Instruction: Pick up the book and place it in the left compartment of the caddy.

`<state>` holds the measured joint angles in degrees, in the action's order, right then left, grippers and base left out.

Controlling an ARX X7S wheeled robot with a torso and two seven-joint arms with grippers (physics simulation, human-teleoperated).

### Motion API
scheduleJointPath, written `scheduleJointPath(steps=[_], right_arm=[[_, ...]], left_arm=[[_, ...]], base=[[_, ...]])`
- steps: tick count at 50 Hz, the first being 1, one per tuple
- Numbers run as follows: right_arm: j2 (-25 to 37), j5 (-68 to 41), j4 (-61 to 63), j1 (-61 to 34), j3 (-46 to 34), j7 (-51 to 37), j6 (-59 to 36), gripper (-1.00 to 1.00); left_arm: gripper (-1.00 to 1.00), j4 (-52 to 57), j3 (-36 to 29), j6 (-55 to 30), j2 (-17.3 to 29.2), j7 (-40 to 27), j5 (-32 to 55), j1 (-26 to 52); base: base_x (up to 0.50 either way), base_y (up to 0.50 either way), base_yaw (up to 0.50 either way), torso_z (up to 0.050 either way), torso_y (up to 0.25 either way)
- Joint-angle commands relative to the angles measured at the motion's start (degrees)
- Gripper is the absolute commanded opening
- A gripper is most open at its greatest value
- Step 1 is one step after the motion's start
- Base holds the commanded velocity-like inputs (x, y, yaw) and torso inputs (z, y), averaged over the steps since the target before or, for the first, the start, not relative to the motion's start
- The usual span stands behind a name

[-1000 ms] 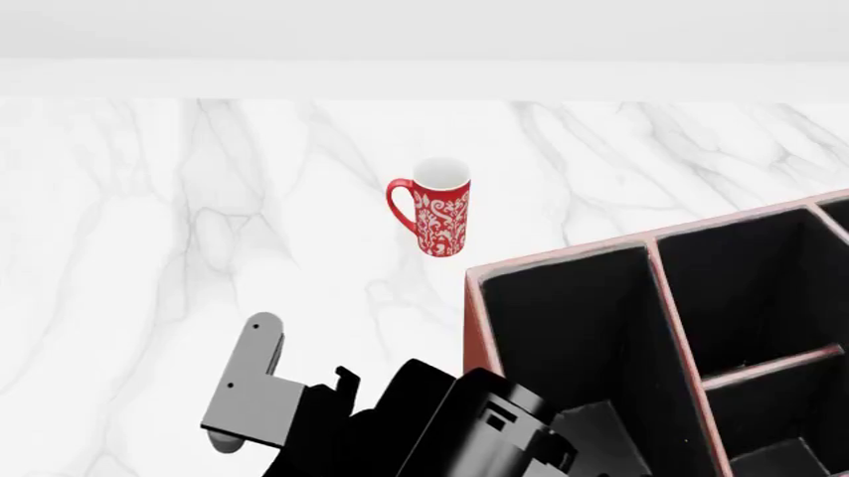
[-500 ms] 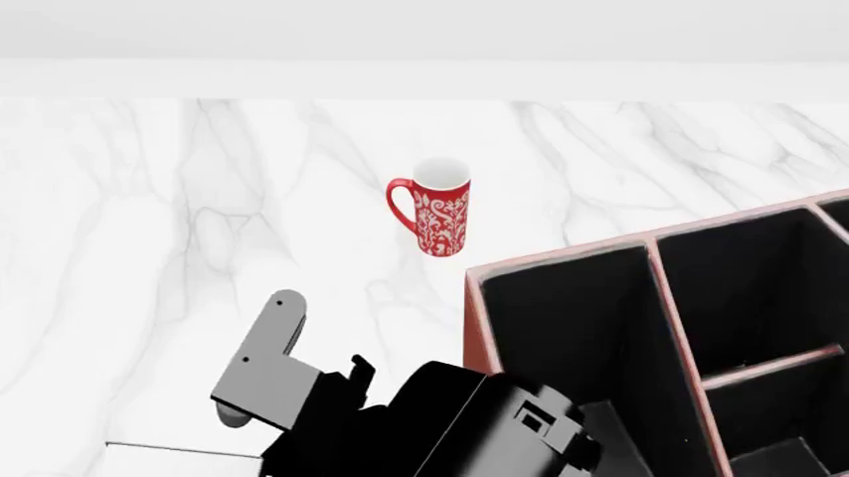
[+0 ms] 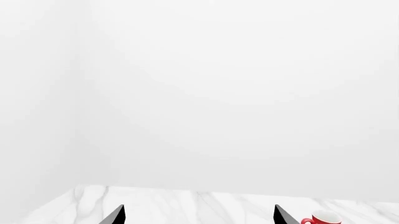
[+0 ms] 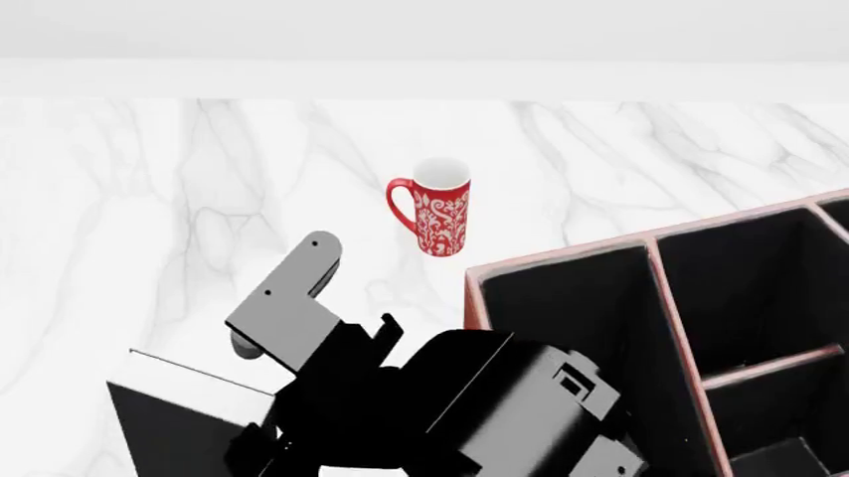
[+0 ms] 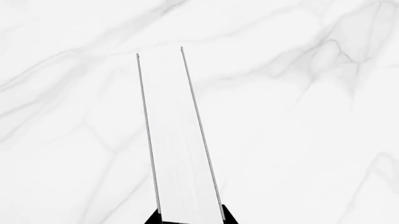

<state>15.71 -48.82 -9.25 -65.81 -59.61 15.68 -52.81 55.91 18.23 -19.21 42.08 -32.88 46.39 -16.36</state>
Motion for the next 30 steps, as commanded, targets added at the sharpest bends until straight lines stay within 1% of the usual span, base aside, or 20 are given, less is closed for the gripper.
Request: scheduleJointPath(steps=[1,3,5,6,7,10,11,12,16,19,20,22,25,29,30], right_arm=[[0.8,-4.0,5.7,-1.4,4.6,-3.7,-4.3,-1.00],[1.2,-6.1,7.4,-1.6,5.3,-3.8,-6.1,-1.00],[0.9,-8.5,7.5,-1.8,7.7,-7.5,-8.8,-1.00],[0.6,-11.1,7.6,-1.6,10.5,-11.7,-11.3,-1.00],[1.0,-12.7,9.1,-2.0,11.2,-11.0,-12.0,-1.00],[1.3,-14.1,10.6,-2.8,12.4,-12.8,-13.3,-1.00],[0.8,-17.8,10.3,-2.7,15.6,-18.0,-16.3,-1.00],[0.5,-19.3,10.1,-2.5,17.5,-20.5,-16.9,-1.00],[0.8,-22.1,11.0,-3.7,18.8,-21.8,-19.0,-1.00],[0.8,-25.8,11.2,-3.8,21.4,-24.4,-20.5,-1.00],[1.0,-27.3,12.0,-4.0,22.2,-25.3,-21.1,-1.00],[1.2,-27.7,12.5,-4.3,22.3,-26.5,-21.8,-1.00],[1.1,-32.3,12.9,-4.4,24.8,-32.2,-23.8,-1.00],[1.2,-37.4,12.8,-5.1,26.8,-37.2,-25.7,-1.00],[1.4,-39.6,13.0,-5.5,27.5,-39.8,-26.4,-1.00]], left_arm=[[1.00,-0.2,-0.3,0.4,0.2,0.0,-0.3,-0.1],[1.00,-0.1,-0.3,0.6,0.1,0.2,-0.4,-0.3],[1.00,-0.1,-0.3,0.7,0.2,0.3,-0.5,-0.4],[1.00,-0.1,-0.3,0.8,0.2,0.3,-0.4,-0.4],[1.00,-0.1,-0.5,0.8,0.1,0.3,-0.7,-0.4],[1.00,0.5,-0.2,-0.3,1.3,-1.0,1.0,0.7],[1.00,-0.1,-0.9,0.5,0.4,0.0,-0.6,0.0],[1.00,-0.2,-1.0,0.8,0.3,0.2,-0.9,-0.2],[1.00,-0.1,-0.9,0.9,0.4,0.1,-0.8,-0.4],[1.00,0.0,-0.9,0.9,0.5,0.0,-0.8,-0.4],[1.00,0.4,-0.5,0.1,1.3,-0.9,0.6,0.4],[1.00,0.4,-0.5,0.0,1.5,-1.2,0.9,0.6],[1.00,-0.2,-1.3,1.1,0.5,-0.1,-1.0,-0.3],[1.00,0.0,-1.1,1.2,0.7,-0.2,-0.8,-0.5],[1.00,-0.1,-1.1,1.2,0.7,-0.2,-0.8,-0.5]], base=[[0.00,0.00,0.00,0.000,0.000],[0.00,0.00,0.00,0.000,0.000],[0.00,0.00,0.00,0.000,0.000],[0.00,0.00,0.00,0.000,0.000],[0.00,0.00,0.00,0.000,0.000],[0.00,0.00,0.00,0.000,0.003],[0.00,0.00,0.00,0.000,0.000],[0.00,0.00,0.00,0.000,0.000],[0.00,0.00,0.00,0.000,0.000],[0.00,0.00,0.00,0.000,0.000],[0.00,0.00,0.00,0.000,0.000],[0.00,0.00,0.00,0.000,0.005],[0.00,0.00,0.00,0.000,0.000],[0.00,0.00,0.00,0.000,0.000],[0.00,0.00,0.00,0.000,0.000]])
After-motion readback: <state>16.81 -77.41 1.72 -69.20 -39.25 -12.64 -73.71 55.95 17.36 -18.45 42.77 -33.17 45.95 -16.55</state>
